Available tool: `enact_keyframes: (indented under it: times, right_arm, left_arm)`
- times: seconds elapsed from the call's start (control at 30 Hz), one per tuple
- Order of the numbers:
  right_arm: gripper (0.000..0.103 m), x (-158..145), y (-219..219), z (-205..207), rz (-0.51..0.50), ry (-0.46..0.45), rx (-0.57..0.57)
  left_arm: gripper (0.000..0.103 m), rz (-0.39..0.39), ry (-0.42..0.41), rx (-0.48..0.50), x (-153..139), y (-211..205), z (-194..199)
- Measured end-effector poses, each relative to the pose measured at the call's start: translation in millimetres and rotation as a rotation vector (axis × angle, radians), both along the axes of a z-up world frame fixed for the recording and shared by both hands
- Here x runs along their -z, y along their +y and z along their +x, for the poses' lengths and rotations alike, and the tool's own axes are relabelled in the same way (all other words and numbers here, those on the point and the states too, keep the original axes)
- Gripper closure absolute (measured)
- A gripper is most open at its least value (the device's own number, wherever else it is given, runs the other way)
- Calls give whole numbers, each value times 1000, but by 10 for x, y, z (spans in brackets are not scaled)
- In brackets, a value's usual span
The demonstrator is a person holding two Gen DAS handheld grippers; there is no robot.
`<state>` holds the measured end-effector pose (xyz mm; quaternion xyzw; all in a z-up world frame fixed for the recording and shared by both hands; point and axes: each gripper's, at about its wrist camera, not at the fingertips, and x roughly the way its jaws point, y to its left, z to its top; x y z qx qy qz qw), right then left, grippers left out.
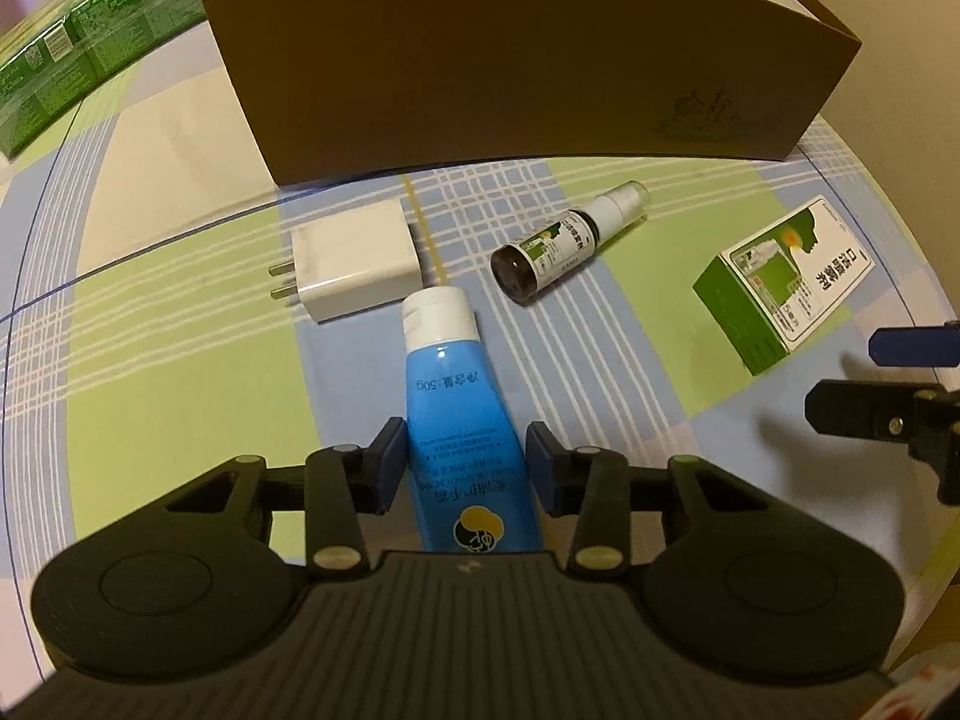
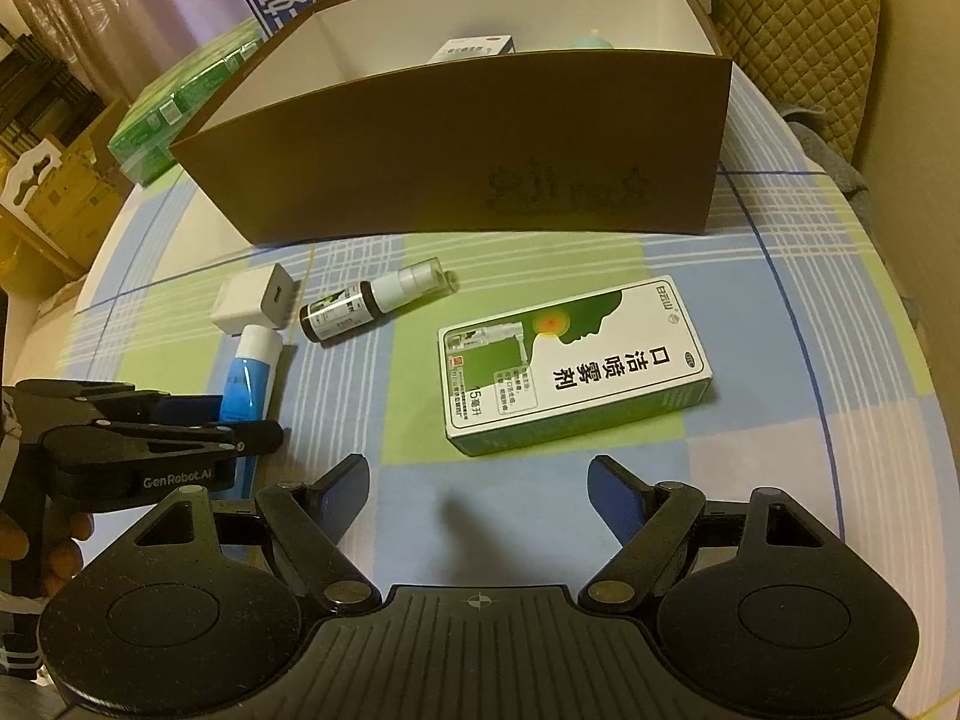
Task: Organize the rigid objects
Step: 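Lower the left tool onto the blue tube and close on it, then grasp the small brown spray bottle with the right tool while the left tool holds the tube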
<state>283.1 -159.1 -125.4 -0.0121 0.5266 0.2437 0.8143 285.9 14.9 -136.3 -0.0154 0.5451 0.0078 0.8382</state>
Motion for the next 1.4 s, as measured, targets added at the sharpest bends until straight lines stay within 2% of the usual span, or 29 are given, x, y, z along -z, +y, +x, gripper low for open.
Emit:
enact_keyframes:
  times: [0.37, 0.63, 0.73, 0.83, 0.93, 1.13, 1.4]
  right_arm:
    - [26, -48, 89, -36, 35, -23, -58]
    - [26, -164, 288, 21, 108, -85, -150]
    - [26, -164, 385, 131, 107, -112, -161]
    - [20, -147, 485, 244, 111, -132, -179]
    - [12, -78, 601, 357, 84, -136, -200]
    - [11, 181, 832, 504, 13, -118, -244]
    - [10, 384, 1065, 594, -34, -115, -265]
  left_arm:
    - [65, 2, -8, 7, -11, 144, -295]
    - [65, 15, -10, -131, 7, 516, -444]
    - [65, 26, -13, -188, 8, 668, -466]
    - [65, 36, -17, -238, 8, 813, -476]
    - [65, 37, -20, -281, 5, 947, -476]
    - [65, 43, -26, -330, -11, 1115, -420]
    - [65, 44, -27, -336, -10, 1157, -350]
